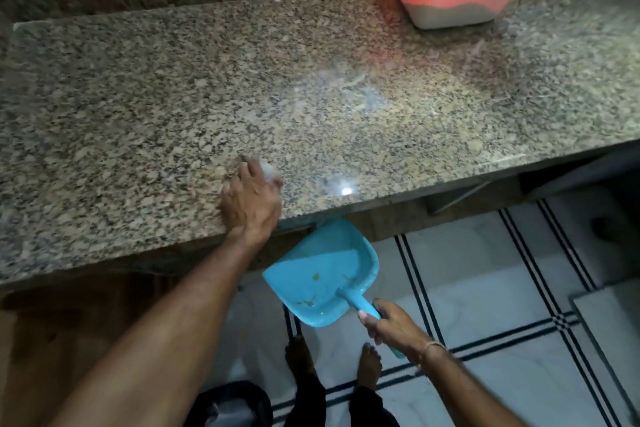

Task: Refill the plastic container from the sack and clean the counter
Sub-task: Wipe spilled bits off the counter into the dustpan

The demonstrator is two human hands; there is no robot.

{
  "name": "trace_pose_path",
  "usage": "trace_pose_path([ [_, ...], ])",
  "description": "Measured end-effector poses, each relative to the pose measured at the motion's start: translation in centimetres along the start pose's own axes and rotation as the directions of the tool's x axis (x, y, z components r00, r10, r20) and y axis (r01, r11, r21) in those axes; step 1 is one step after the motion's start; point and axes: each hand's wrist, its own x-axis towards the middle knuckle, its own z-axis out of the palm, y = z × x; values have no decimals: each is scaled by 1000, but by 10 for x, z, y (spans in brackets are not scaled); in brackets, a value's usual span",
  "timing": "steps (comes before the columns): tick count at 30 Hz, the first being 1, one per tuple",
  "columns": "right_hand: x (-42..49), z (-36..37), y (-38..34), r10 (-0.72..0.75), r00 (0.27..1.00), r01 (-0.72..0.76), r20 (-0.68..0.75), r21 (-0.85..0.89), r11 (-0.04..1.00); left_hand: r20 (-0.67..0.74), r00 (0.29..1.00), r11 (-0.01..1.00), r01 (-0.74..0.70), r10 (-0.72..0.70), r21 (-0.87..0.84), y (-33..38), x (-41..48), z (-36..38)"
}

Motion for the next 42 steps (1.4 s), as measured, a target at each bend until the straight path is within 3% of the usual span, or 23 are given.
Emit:
trace_pose_path([
  [5, -5, -36, 32, 31, 997, -28, -68, 55, 998, 77, 950, 941, -284, 301, -183, 110, 0, 21],
  [6, -6, -45, 38, 40, 996, -35, -80, 70, 997, 75, 958, 939, -255, 278, -231, 115, 6, 20],
  [8, -7, -64, 48, 40, 994, -31, -100, 98, 995, 59, 995, 956, -62, 83, -286, 102, 22, 14],
  [10, -5, -82, 54, 31, 994, -18, -105, 129, 991, 54, 994, 979, 101, -93, -177, 76, 34, 8],
  [13, 3, -111, 62, 26, 991, -6, -132, 152, 988, 40, 994, 990, 107, -104, -88, 79, 34, 15],
  [18, 14, -169, 78, 22, 988, 8, -154, 196, 981, 0, 993, 983, -113, 114, -148, 191, 8, 49],
  [21, 16, -203, 90, 47, 988, -12, -147, 227, 974, -17, 966, 914, -249, 258, -320, 265, 1, 52],
  [23, 17, -223, 96, 58, 988, -20, -141, 253, 967, -31, 981, 918, -190, 191, -349, 285, 13, 50],
  [26, 16, -247, 99, 69, 988, -26, -140, 290, 957, -55, 994, 976, 83, -96, -199, 260, 39, 51],
  [29, 20, -263, 97, 63, 990, -20, -124, 319, 947, -9, 979, 979, 202, -202, -21, 244, 38, 56],
  [32, 26, -274, 95, 67, 991, -23, -120, 341, 940, -38, 987, 984, 153, -156, -88, 296, 28, 67],
  [34, 30, -282, 95, 65, 991, -23, -119, 325, 945, -42, 999, 976, 6, -16, -217, 350, 20, 77],
  [37, 34, -295, 97, 42, 990, -3, -132, 283, 959, 18, 982, 944, -175, 187, -279, 411, 9, 87],
  [39, 34, -301, 99, 31, 988, 14, -151, 288, 957, 30, 990, 939, -119, 136, -324, 408, 22, 87],
  [42, 34, -308, 102, 31, 985, 22, -168, 305, 952, -54, 988, 923, 119, -148, -366, 348, 57, 67],
])
